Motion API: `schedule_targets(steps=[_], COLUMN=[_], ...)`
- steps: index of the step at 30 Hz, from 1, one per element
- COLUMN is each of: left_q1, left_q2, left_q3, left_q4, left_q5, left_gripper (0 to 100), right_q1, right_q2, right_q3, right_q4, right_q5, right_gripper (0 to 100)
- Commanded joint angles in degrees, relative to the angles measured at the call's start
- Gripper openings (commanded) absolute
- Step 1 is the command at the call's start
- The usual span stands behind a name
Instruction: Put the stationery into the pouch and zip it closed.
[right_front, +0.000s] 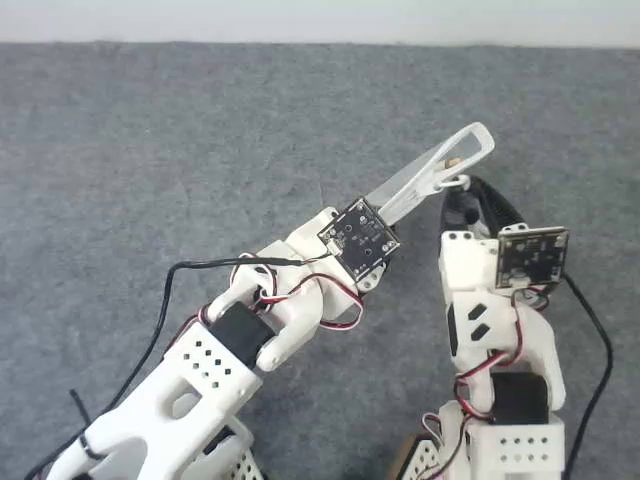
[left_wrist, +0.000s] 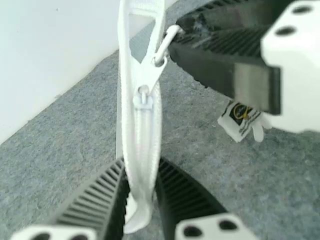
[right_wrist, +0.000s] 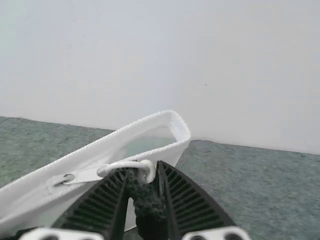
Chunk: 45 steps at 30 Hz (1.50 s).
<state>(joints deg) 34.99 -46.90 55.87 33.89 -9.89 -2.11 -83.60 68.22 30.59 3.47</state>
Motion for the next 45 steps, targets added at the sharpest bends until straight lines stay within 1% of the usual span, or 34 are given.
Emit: schedule_targets(steps=[1,13,15,19,23,27,34,39,45], left_q1=[-0.8,-0.8,-0.8,-0.8,-0.8,-0.8,-0.8,-1.1,-1.1], left_q2=[-1.1,-1.1,-1.1,-1.1,-1.1,-1.1,-1.2,-1.2,-1.2], left_q3=[1.4,1.5,1.5,1.5,1.5,1.5,1.5,1.3,1.2], left_q4=[1.3,1.4,1.4,1.4,1.4,1.4,1.4,1.4,1.5], left_q5=[1.3,1.3,1.3,1.3,1.3,1.3,1.3,1.3,1.3], left_gripper=[1,1,1,1,1,1,1,1,1], right_q1=[5.1,5.4,6.5,8.3,10.1,11.7,14.2,14.1,14.4], right_q2=[1.6,1.7,2.0,6.3,13.1,18.1,19.6,20.0,27.0], right_q3=[-4.0,-4.0,-4.0,-5.3,-8.0,-10.4,-11.3,-11.4,-13.2], right_q4=[-3.5,-5.9,-6.8,-7.7,-9.2,-9.2,-11.5,-11.6,-13.9], right_q5=[-0.7,-0.4,-0.5,-0.7,-3.3,-3.6,-5.2,-5.2,-5.2], right_gripper=[0.7,0.7,0.7,0.7,0.7,0.7,0.7,0.7,0.7])
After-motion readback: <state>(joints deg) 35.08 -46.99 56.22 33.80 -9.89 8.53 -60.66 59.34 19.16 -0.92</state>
